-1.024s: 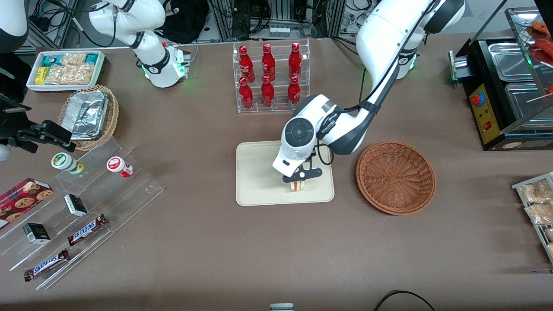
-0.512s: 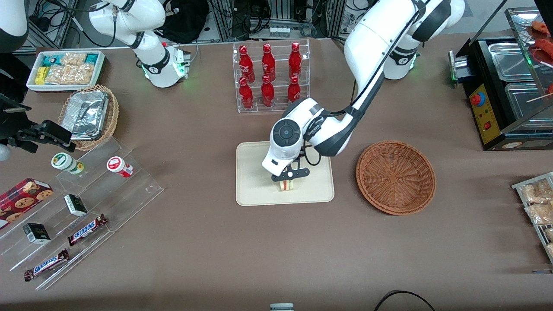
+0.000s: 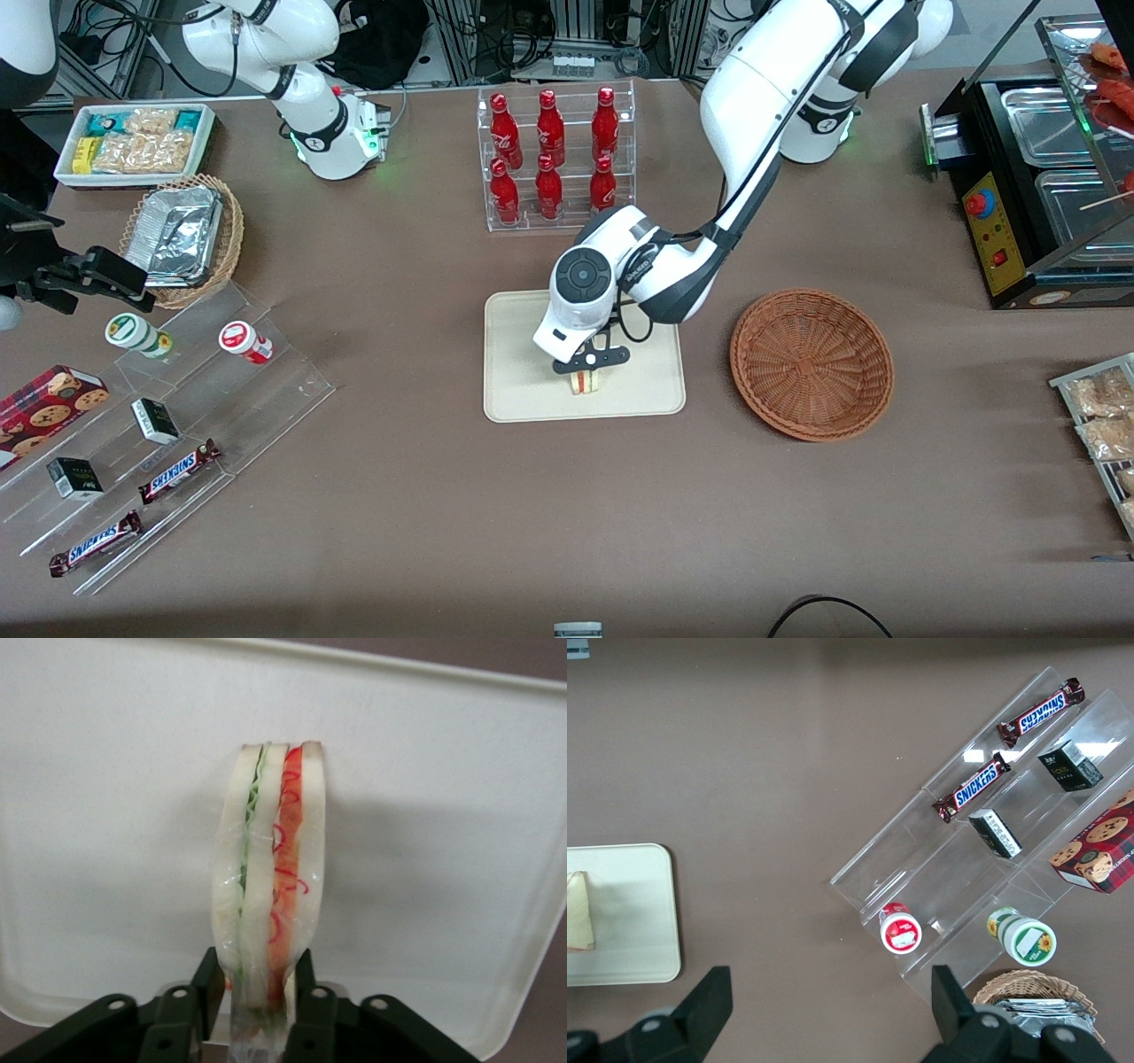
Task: Place sandwich from basket to tray
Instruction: 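Lower the sandwich onto the tray and open the left gripper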
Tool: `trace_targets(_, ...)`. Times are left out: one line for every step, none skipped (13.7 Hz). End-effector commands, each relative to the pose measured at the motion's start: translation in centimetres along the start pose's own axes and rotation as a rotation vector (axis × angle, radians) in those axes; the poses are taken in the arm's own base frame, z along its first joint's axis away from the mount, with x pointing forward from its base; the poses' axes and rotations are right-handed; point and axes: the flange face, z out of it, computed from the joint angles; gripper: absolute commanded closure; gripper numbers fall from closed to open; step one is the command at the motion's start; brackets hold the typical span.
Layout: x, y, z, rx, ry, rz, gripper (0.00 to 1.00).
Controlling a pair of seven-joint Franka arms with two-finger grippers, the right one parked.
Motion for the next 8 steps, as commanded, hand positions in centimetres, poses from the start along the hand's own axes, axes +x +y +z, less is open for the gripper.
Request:
trace_targets(-0.5, -0.2, -4.8, 0.007, 0.042, -0.005, 0.00)
trace_targets(-1.0, -0.6, -6.6, 0.026, 0.038, -0.001, 0.00)
trace_targets(-0.7, -1.4, -8.2, 0.040, 0.043, -0.011, 0.00)
trace_targets(-0.2, -2.4, -9.6, 0.048, 0.053, -0.027, 0.00)
trace_targets(0.0, -3.3, -10.6, 0.068, 0.053, -0.032, 0.00)
trace_targets(-0.2, -3.9, -11.5, 0.088, 0.043, -0.023, 0.00)
trace_targets(-0.2, -4.5, -11.6, 0.116, 0.032, -0.033, 0.00)
trace_targets(1.5, -6.2, -11.8, 0.144, 0.035, -0.086, 0.00)
